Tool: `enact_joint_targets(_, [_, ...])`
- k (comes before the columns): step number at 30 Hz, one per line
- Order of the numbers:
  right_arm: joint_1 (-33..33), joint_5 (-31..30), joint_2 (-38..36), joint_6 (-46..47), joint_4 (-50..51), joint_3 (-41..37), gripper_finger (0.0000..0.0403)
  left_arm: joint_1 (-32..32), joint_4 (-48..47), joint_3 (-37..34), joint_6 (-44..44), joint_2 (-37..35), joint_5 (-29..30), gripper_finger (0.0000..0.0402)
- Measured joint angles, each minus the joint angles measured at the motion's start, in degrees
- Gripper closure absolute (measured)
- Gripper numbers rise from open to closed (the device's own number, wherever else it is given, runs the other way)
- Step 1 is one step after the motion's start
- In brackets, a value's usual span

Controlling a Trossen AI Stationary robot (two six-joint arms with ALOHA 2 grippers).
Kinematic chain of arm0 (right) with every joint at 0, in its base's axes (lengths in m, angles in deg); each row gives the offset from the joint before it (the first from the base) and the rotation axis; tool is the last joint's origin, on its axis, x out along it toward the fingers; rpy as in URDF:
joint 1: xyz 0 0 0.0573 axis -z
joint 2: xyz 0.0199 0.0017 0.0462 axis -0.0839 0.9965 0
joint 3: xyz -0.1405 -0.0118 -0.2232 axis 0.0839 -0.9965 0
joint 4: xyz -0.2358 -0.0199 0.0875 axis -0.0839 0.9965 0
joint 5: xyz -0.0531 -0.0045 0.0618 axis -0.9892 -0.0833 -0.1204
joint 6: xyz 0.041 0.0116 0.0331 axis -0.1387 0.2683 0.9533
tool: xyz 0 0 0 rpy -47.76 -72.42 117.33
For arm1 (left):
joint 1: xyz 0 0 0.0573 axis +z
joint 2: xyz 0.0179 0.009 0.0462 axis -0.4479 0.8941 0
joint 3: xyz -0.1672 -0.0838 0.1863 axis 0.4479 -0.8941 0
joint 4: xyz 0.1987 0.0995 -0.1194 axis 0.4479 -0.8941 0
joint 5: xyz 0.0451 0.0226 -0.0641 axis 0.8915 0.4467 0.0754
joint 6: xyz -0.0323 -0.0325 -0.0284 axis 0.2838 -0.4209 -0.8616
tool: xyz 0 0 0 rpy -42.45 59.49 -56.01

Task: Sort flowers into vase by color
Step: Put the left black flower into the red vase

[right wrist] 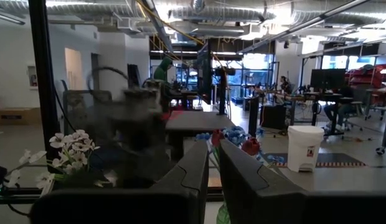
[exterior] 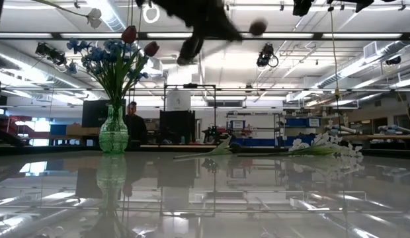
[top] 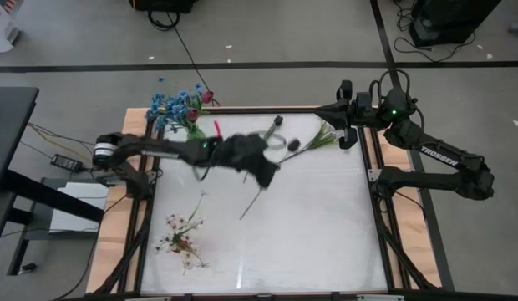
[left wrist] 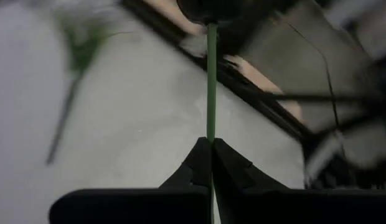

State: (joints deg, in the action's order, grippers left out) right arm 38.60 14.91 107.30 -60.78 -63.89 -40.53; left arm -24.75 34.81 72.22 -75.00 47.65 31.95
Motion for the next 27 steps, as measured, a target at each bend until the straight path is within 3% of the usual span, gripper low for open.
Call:
enact_joint_targets(4, [0.0,0.0,0.0,0.0,0.0,0.0,0.0353,-7.5,-1.5,0.0,11.0,-3.2,1.1,0.0396])
enact_joint_targets(9, [0.0,0.0,0.0,0.0,0.0,0.0,0.0353,-13.6,-1.8,0.0,15.3,-8.5,6.0,0.0393])
enact_joint_targets(13, [0.0,0.0,0.0,0.0,0.0,0.0,0.0353,-16.4,-1.1,0.0,20.9,-12.6,10.7,0.0392])
enact_joint_targets(18, [0.0,0.0,0.0,0.0,0.0,0.0,0.0353,-18.7,-1.2,0.0,27.5,-18.8,11.9,0.0391])
enact_joint_targets(27, [0.0,0.0,0.0,0.0,0.0,0.0,0.0353,-24.3,-11.4,0.0,37.9,-33.3,15.2,0.0391])
